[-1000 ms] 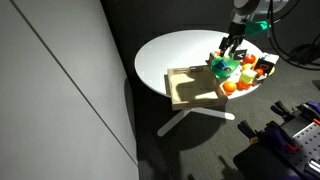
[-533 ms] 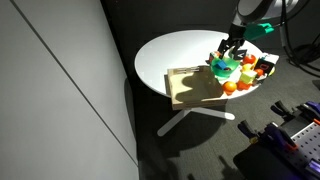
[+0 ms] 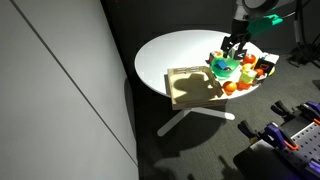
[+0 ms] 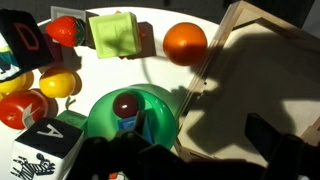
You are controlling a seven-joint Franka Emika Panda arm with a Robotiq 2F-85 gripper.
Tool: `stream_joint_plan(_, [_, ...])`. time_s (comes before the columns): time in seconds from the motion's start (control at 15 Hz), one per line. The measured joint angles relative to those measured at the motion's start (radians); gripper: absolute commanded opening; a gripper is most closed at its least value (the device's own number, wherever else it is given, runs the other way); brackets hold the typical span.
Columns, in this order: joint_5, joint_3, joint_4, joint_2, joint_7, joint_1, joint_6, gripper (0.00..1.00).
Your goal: Put the blue block in the green bowl
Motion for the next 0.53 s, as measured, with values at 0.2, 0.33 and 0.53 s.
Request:
stream_joint_plan(0.2, [0.000, 0.001, 0.000, -0.034, 0.000, 0.003, -0.085, 1.00])
stream_joint_plan(0.33, [0.000, 0.002, 0.001, -0.053, 0.000, 0.003, -0.140, 1.00])
stream_joint_plan(0.53, [0.000, 0.002, 0.004, -0.074, 0.000, 0.003, -0.221, 1.00])
